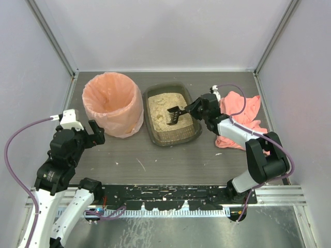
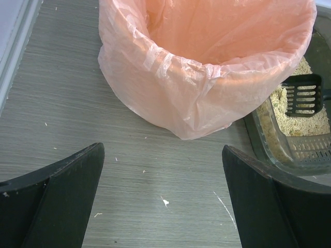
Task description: Clean the litter box
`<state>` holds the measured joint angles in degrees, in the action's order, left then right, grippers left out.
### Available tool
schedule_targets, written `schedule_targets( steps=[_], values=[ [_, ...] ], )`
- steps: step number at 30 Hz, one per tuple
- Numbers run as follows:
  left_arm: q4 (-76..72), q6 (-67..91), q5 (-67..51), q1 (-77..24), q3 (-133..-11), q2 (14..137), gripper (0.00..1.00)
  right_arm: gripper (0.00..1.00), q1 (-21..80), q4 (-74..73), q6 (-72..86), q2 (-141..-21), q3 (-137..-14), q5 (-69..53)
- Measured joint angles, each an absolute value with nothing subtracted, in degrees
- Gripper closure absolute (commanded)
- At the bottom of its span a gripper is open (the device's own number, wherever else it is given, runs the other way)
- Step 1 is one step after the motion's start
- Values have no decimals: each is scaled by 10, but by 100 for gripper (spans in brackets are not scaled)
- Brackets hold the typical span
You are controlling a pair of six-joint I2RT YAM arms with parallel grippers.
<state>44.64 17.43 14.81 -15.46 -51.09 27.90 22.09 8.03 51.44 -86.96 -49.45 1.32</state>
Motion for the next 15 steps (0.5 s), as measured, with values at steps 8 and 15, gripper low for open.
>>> schedule_targets(
  steps=[8,15],
  values=[
    [447,174,148,-155,-511,279,2,99,216,128,543,-871,-463,-9],
    [447,174,148,-154,-511,281,2,99,217,167,568,-881,-446,-23]
  ],
)
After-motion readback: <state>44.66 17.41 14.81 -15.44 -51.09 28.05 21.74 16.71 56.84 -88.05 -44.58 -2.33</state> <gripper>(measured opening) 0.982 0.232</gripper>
